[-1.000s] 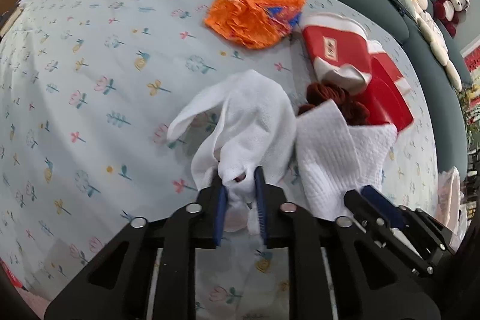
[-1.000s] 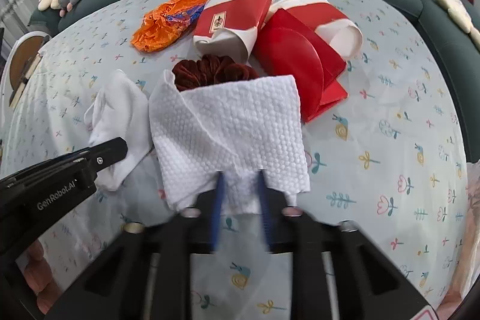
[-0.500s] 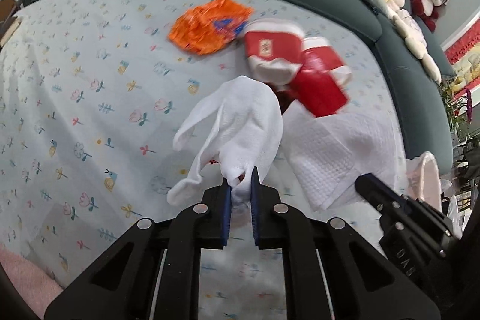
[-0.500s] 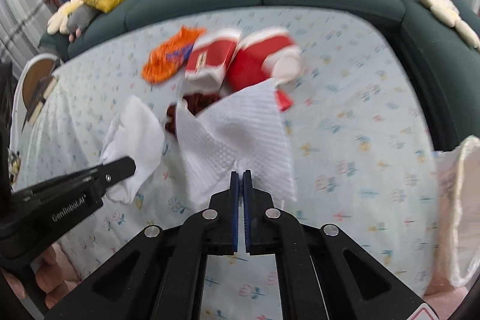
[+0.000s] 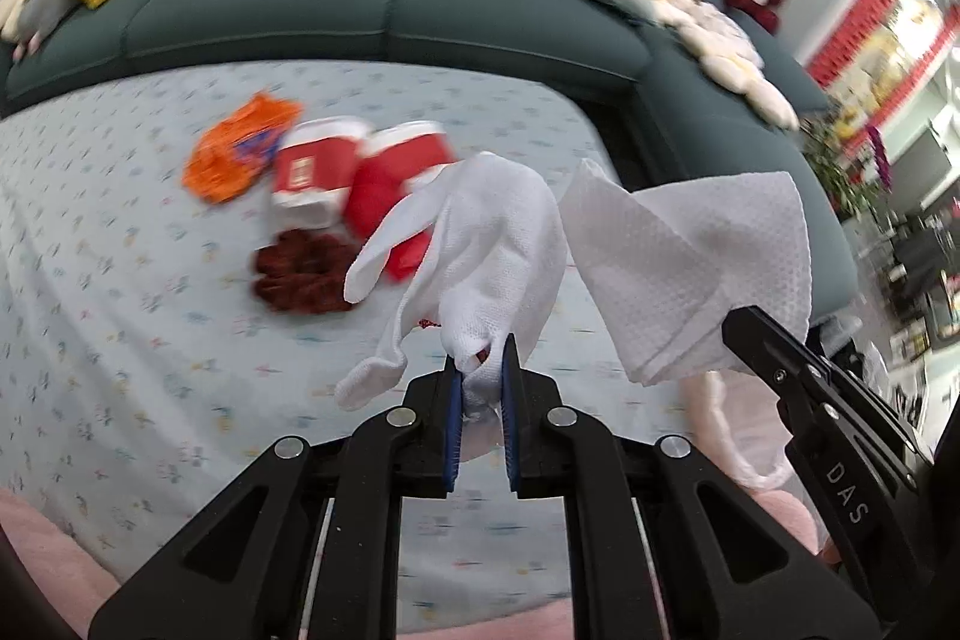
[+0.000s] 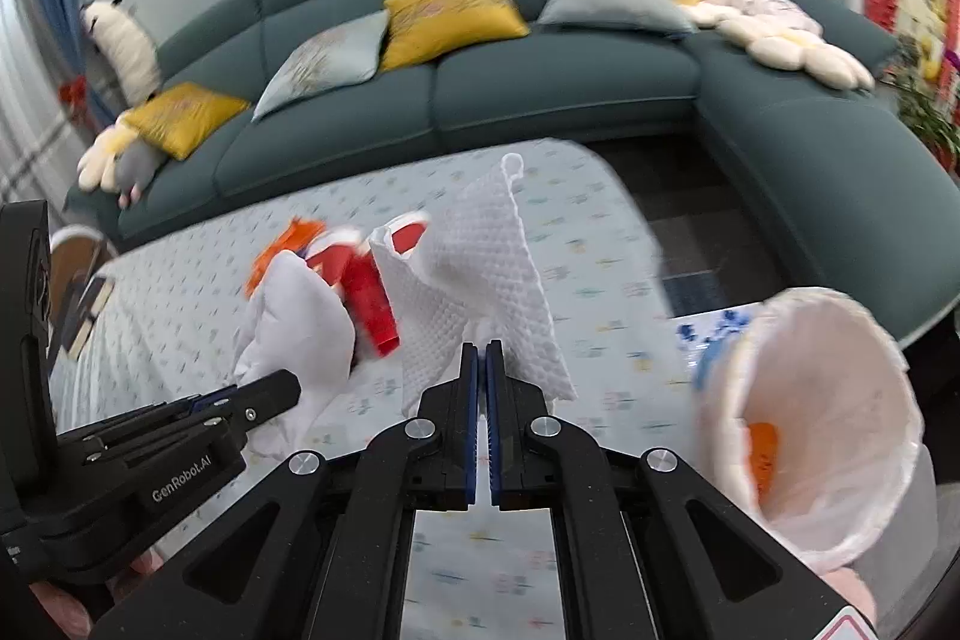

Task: Collect trash
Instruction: 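Carry the white glove and white wipe over the trash bin and open both tools, then move both tools back over the table toward the scrunchie and red envelope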

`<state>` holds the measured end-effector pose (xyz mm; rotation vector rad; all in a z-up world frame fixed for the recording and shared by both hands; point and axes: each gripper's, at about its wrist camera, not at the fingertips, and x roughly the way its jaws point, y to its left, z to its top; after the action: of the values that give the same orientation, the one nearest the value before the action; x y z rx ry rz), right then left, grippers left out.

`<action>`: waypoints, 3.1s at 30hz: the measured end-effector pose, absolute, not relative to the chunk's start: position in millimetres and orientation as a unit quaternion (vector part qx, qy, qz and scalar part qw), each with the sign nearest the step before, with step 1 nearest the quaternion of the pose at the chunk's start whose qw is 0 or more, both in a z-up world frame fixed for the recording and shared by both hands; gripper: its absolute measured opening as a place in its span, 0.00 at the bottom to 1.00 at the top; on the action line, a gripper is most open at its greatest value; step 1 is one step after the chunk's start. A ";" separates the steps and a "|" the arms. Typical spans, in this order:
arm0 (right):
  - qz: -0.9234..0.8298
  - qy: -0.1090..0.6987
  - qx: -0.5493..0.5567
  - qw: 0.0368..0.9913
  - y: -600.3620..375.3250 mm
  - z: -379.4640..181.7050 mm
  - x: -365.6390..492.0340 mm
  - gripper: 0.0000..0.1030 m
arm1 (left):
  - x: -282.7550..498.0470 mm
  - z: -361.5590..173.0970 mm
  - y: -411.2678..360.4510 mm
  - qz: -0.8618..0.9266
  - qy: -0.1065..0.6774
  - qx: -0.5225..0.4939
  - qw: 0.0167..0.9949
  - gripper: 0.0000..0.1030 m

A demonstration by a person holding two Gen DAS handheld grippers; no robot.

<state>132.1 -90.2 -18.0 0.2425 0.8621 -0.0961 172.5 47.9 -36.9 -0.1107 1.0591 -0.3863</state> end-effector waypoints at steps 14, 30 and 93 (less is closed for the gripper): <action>-0.141 0.373 0.159 0.903 -211.0 -1.2 60.5 0.03 | 128.4 -15.7 -95.0 -0.283 0.486 0.014 0.827 0.10; -0.205 0.368 0.200 0.885 -286.8 -15.3 17.6 0.03 | 99.2 -24.8 -182.6 -0.331 0.490 0.068 0.803 0.11; -0.113 0.393 0.121 0.905 -167.2 -2.4 76.2 0.37 | 153.4 -28.8 -22.8 -0.188 0.502 -0.044 0.843 0.46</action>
<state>76.2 -167.2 -2.4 0.2505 0.8119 -0.2330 153.4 -22.8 -28.8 -0.0921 1.0607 -0.3960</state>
